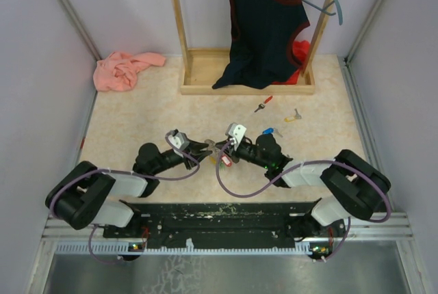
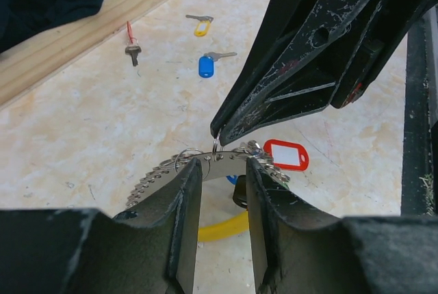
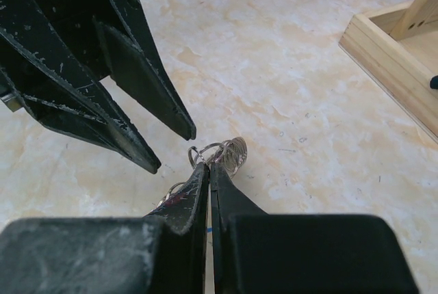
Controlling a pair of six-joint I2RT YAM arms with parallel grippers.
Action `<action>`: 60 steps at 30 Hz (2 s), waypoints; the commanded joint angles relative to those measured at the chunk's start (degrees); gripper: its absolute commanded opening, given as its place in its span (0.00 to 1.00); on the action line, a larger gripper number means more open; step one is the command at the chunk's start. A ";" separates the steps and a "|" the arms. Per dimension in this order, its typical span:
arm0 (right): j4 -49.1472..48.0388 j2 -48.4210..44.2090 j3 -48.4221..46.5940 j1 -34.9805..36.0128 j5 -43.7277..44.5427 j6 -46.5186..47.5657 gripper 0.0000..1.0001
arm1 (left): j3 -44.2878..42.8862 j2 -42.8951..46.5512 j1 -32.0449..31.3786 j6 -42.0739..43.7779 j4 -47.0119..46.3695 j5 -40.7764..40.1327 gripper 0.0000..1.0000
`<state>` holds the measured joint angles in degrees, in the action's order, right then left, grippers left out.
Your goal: Put the keys on the keyring
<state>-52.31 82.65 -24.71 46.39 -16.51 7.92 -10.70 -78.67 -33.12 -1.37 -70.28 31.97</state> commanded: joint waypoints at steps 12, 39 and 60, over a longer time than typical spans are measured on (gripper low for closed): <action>-4.26 -2.47 -0.53 0.38 -2.74 1.83 0.00 | -2.18 -5.42 0.51 4.00 -6.62 4.33 0.32; 0.49 -3.82 -2.12 0.37 -3.65 2.14 0.00 | -3.40 -6.20 1.44 3.95 -4.38 6.14 0.01; 54.28 -20.48 -12.92 -1.63 18.92 -13.90 0.41 | -1.87 0.12 1.84 4.78 3.21 3.21 0.01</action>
<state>-9.32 64.07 -33.95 45.93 -3.16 0.64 -12.64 -79.85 -31.70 3.64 -66.61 34.85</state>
